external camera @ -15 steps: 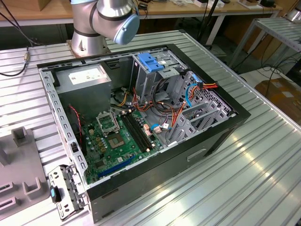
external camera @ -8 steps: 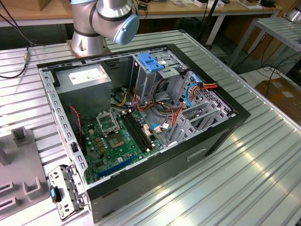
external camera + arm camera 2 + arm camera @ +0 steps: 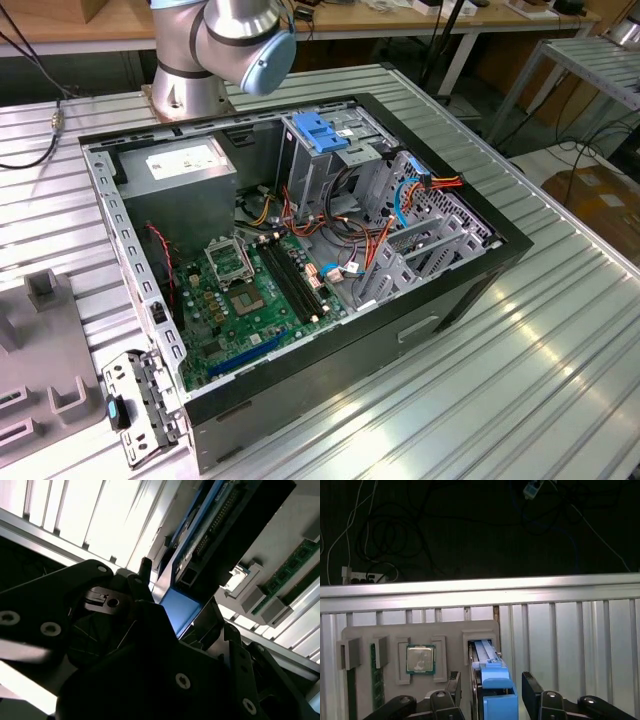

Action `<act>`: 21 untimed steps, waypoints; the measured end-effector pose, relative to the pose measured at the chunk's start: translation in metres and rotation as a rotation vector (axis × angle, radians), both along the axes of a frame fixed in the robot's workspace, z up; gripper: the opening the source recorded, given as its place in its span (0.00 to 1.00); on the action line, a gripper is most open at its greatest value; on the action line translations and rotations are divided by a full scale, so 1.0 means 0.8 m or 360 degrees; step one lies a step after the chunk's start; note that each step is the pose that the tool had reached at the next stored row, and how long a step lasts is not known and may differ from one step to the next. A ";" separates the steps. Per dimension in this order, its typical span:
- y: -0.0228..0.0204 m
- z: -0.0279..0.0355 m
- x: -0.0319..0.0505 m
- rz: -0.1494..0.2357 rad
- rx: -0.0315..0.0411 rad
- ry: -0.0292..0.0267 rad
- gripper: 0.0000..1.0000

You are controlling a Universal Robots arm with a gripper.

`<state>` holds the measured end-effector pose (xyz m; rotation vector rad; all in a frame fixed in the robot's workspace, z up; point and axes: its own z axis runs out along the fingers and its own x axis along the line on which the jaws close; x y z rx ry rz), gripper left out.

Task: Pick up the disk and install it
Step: 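Pick up the disk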

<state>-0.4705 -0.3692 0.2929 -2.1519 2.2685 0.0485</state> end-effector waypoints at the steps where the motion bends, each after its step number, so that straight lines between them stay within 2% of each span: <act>1: 0.0000 -0.0003 0.000 0.0000 0.0000 -0.00008 0.60; 2: 0.0000 -0.0006 0.000 0.0000 0.0000 -0.00017 0.59; 3: 0.0000 -0.0007 0.000 0.0000 0.0000 -0.00023 0.52; 5: 0.0000 -0.0008 0.000 0.0000 0.0000 -0.00028 0.52; 6: 0.0000 -0.0008 0.000 0.0000 0.0000 -0.00028 0.45; 15: 0.0018 -0.0027 0.000 0.0006 0.0000 -0.00083 0.45; 19: 0.0054 -0.0039 0.000 0.0010 -0.0001 -0.00107 0.45; 21: 0.0052 -0.0042 0.000 0.0010 -0.0001 -0.00154 0.45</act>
